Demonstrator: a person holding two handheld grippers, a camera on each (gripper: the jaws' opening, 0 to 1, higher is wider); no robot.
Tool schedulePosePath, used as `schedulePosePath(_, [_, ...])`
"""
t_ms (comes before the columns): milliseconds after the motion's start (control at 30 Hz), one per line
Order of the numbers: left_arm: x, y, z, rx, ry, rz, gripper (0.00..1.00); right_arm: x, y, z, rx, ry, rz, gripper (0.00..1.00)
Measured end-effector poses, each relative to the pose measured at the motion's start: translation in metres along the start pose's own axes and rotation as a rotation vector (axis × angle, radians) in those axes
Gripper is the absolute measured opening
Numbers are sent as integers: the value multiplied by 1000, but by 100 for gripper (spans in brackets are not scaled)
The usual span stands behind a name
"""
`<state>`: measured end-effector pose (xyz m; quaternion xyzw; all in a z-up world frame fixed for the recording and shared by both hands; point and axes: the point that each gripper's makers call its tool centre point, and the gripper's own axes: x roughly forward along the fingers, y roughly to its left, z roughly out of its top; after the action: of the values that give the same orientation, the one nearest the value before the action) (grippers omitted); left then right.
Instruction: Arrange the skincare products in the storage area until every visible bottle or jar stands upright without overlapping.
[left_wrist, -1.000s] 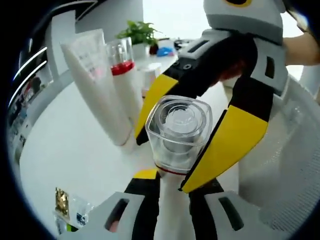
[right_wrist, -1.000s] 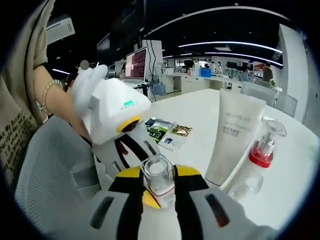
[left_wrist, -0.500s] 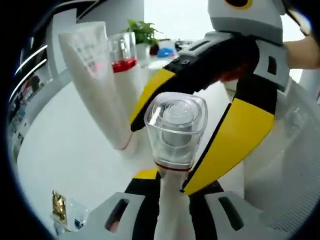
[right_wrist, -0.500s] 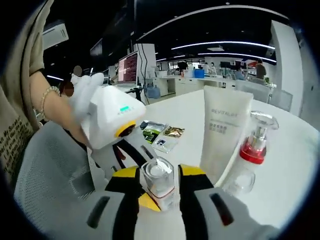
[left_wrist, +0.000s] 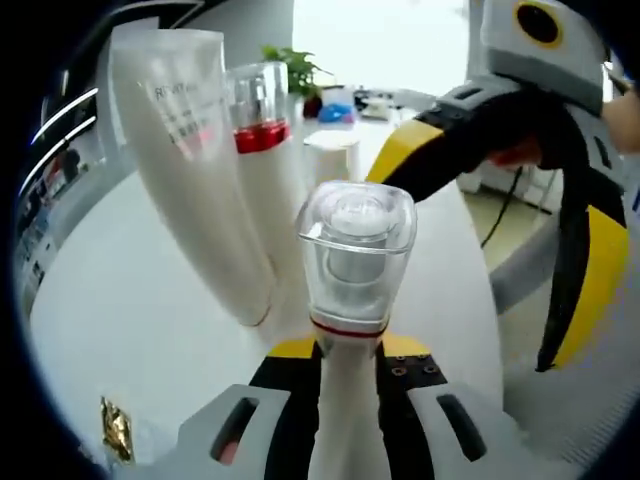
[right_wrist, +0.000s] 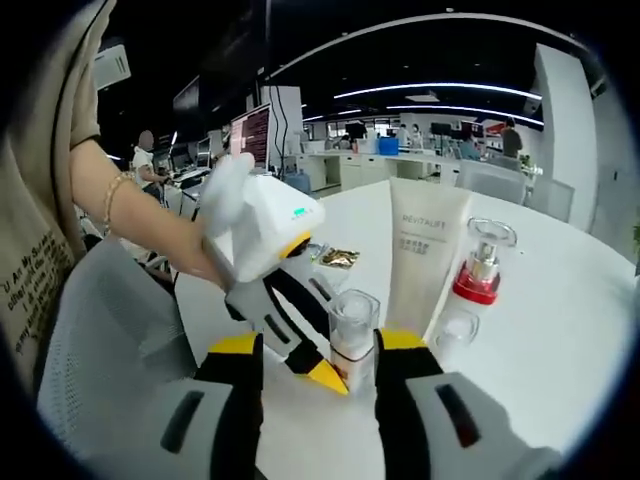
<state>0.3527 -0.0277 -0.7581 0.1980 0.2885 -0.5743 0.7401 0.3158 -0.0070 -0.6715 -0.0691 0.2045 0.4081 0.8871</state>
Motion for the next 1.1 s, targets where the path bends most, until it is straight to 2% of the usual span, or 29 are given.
schedulePosePath(267, [9, 6, 7, -1, -5, -3, 17, -19, 3, -14, 79, 2, -33, 53])
schedulePosePath(567, [17, 11, 17, -2, -12, -9, 17, -39, -10, -27, 151, 12, -103, 62])
schedulePosePath(800, [21, 8, 22, 6, -17, -15, 17, -45, -17, -32, 174, 15, -138, 63])
schedulePosePath(1100, [20, 7, 22, -7, -16, -13, 19, -45, -12, -41, 196, 39, -140, 67])
